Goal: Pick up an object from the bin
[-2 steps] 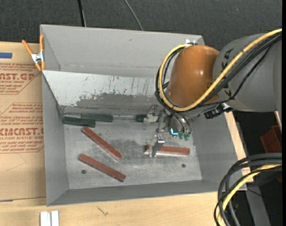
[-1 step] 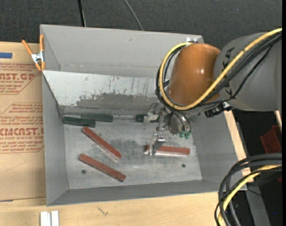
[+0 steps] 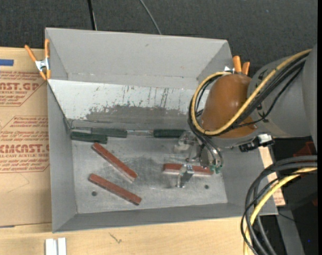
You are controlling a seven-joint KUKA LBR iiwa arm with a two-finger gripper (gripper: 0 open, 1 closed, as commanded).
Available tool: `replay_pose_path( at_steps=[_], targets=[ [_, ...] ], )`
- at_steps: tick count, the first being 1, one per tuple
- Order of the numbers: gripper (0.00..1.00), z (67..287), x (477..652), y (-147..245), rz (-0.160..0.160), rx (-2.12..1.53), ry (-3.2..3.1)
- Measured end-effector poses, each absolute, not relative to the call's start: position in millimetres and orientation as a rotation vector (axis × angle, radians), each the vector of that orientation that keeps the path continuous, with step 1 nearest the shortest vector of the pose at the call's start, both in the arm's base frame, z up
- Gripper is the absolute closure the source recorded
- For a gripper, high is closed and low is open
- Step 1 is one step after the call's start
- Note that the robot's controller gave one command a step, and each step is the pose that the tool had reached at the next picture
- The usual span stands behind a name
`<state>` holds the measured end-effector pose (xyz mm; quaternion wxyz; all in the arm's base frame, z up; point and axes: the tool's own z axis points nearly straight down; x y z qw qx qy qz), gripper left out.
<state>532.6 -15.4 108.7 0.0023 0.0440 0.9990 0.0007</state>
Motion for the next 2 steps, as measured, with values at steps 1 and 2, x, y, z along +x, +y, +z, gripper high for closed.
replay_pose_path(
  at_steps=[1,2],
  targets=[
    [0.0,111.8,538.0,-59.3,0.001,0.209,3.137],
    [0.0,108.5,538.4,-63.3,0.002,0.245,3.131]
  ],
)
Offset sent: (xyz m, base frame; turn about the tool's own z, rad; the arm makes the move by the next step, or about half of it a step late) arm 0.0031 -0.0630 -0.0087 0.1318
